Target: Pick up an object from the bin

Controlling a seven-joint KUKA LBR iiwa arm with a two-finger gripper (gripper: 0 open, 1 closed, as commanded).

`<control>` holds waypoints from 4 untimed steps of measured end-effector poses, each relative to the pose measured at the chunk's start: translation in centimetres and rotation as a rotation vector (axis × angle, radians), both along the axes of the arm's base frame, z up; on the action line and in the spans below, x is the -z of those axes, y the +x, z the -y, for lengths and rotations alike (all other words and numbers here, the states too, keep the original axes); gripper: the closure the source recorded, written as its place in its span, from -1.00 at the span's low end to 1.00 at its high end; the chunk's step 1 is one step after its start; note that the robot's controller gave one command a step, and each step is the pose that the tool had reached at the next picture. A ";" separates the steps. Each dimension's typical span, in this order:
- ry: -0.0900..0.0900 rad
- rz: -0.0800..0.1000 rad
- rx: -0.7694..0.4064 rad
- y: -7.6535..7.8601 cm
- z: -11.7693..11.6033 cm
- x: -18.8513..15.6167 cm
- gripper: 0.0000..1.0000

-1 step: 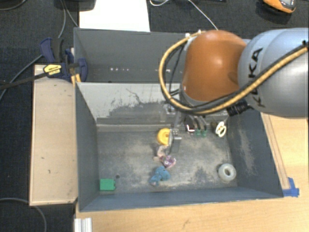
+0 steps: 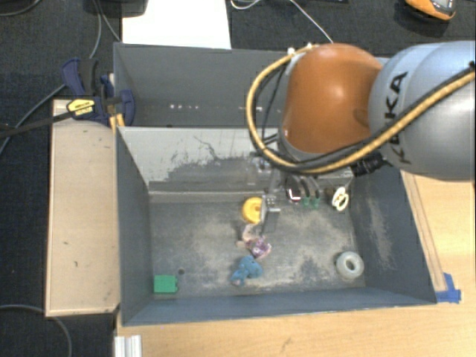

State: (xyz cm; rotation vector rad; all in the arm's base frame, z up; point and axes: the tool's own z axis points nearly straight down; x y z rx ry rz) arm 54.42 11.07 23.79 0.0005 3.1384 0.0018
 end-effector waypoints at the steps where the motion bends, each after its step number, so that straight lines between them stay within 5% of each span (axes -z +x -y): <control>1: 0.001 0.005 -0.179 0.9 2.4 4.7 -1.00; 2: 0.000 0.003 -0.128 0.0 6.8 11.3 -1.00; 3: 0.001 0.009 -0.263 3.5 6.6 11.0 -1.00; 4: 0.001 0.004 -0.099 2.4 2.8 15.2 -1.00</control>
Offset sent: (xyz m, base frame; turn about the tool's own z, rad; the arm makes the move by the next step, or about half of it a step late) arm -0.0027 -0.0737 -0.1204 -0.1214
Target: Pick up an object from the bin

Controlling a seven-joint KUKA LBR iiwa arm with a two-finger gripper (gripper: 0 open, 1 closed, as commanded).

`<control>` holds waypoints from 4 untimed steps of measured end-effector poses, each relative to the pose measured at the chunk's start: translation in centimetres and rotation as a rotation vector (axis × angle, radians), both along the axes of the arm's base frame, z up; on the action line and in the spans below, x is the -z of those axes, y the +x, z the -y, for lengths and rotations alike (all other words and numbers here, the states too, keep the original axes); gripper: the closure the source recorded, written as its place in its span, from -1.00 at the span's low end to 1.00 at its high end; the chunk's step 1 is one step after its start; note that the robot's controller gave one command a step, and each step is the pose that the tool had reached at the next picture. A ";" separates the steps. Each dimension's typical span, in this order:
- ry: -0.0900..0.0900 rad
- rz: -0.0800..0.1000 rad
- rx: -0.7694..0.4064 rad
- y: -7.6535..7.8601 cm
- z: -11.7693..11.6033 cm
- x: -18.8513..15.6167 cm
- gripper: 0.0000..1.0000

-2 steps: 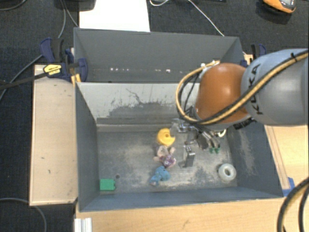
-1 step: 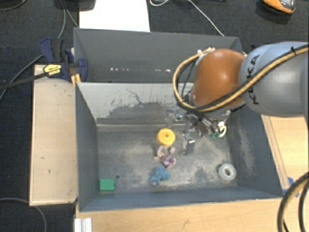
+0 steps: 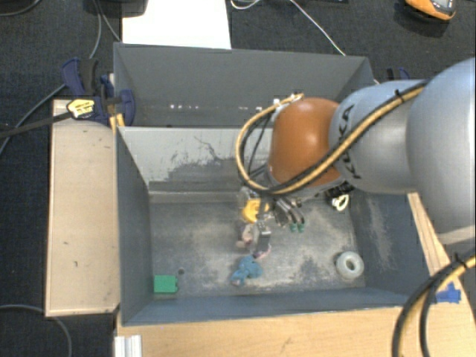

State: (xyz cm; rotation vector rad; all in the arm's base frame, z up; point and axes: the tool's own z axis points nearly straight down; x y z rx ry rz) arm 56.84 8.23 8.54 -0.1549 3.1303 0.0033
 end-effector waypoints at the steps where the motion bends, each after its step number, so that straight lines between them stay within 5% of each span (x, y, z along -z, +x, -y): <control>1: 0.001 0.008 -0.138 0.9 1.3 -2.0 -1.00; 2: 0.001 0.002 0.035 -1.0 4.4 -2.2 -1.00; 3: -0.002 0.007 -0.282 -1.4 6.7 -1.5 -1.00; 4: -0.002 0.005 -0.377 -1.4 3.8 0.0 -1.00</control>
Offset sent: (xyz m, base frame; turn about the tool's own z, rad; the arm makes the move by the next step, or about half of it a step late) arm -0.0144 -0.0488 0.0221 0.0420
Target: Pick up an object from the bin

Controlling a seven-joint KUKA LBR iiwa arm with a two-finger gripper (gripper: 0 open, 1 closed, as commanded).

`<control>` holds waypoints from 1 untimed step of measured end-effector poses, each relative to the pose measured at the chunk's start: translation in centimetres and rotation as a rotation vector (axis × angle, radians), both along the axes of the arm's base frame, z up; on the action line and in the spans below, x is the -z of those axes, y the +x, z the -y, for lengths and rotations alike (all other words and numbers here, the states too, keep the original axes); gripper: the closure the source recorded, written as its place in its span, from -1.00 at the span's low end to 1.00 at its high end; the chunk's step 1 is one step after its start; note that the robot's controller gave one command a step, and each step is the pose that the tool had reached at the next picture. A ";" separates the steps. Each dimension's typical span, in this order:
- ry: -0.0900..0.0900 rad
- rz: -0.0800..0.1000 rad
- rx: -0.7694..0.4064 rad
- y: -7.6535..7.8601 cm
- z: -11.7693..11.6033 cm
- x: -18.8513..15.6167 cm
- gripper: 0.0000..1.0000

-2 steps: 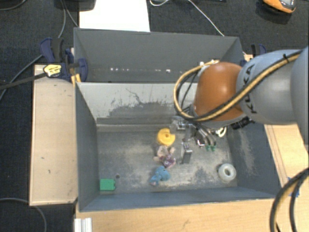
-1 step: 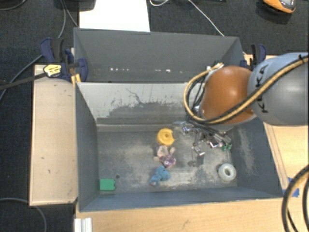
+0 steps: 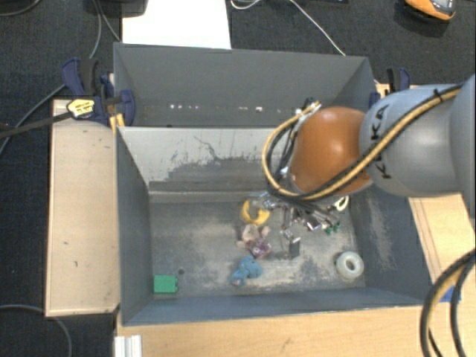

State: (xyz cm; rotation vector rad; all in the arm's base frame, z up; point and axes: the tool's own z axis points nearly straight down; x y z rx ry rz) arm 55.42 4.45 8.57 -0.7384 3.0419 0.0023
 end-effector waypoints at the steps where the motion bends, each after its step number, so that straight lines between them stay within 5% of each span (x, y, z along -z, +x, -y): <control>1: 0.002 0.008 0.036 2.6 -1.1 1.5 -1.00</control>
Offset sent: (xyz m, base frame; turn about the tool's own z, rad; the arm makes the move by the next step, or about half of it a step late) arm 0.0062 0.0015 -0.0092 -0.5325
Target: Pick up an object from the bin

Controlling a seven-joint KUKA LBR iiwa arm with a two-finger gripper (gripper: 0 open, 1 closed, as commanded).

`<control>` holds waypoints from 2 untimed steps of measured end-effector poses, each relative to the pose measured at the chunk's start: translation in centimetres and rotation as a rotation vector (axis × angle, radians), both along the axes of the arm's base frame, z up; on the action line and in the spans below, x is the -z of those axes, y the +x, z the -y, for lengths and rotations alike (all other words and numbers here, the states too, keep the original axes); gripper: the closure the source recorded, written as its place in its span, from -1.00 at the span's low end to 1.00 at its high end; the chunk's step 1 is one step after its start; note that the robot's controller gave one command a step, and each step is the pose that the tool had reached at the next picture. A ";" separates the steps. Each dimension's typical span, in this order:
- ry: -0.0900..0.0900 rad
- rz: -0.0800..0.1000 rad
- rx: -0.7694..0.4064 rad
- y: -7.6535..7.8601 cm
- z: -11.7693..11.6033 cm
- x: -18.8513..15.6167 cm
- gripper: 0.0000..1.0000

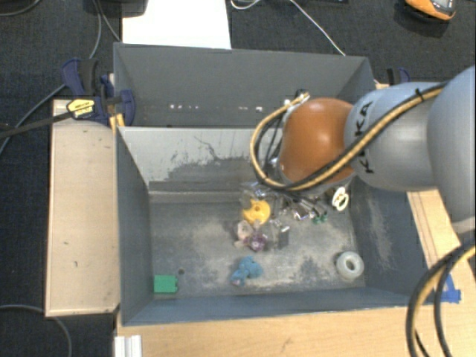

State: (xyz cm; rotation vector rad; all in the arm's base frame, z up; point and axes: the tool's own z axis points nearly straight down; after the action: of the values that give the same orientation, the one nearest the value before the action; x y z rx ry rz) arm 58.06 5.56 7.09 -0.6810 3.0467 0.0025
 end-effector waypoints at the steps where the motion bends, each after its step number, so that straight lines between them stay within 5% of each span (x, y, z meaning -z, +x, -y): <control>1: -0.005 -0.002 -0.294 -1.0 0.4 -0.4 -1.00; 2: -0.008 0.008 -0.494 0.8 -2.4 0.0 -1.00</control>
Offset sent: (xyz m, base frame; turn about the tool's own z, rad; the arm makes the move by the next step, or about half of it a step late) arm 0.0058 0.0221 -0.0009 -0.4954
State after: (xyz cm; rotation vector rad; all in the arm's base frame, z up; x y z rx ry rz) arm 58.81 7.93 7.11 -1.4032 2.7827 -0.0052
